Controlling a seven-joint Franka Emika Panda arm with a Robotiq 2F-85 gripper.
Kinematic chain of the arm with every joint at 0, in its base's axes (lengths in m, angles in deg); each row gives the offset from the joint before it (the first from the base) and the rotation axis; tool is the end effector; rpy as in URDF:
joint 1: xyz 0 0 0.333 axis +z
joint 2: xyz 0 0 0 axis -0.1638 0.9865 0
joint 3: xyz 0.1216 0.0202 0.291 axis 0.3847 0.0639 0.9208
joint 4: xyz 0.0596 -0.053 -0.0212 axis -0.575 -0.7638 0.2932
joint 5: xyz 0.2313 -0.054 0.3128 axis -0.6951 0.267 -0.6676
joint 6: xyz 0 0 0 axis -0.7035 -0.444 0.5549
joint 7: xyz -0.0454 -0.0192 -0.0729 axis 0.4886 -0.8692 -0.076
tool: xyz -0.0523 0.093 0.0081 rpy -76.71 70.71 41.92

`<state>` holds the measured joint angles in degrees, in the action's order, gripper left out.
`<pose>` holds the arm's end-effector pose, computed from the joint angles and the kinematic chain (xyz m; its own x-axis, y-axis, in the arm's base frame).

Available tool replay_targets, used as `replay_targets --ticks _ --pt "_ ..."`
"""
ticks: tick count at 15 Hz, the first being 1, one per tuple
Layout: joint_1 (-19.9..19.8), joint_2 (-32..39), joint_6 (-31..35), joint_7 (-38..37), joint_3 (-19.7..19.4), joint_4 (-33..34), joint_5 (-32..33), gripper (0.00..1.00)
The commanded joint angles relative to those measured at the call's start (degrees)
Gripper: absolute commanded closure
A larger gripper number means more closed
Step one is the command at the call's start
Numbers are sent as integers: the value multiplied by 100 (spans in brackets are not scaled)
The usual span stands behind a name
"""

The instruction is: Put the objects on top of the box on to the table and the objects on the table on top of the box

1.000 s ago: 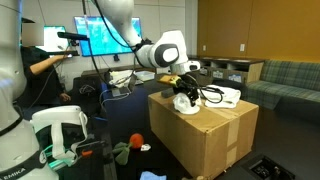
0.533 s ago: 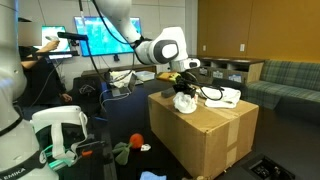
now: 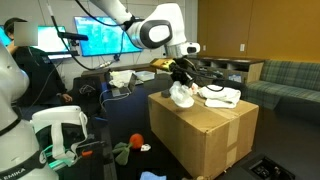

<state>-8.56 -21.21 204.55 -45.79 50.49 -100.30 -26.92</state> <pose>0.5426 0.0242 0.3669 0.9615 0.1349 0.2393 0.1382 -0.9904 0.0028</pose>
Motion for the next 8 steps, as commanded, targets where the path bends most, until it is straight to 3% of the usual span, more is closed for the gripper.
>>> replay_targets --ticks 1,5,8 --pt "-251 -988 19 323 -292 -826 -381 97" --pt "-549 -1433 210 269 -772 -1483 -219 97" --pt "-784 -1331 619 158 -1019 -1869 -102 97"
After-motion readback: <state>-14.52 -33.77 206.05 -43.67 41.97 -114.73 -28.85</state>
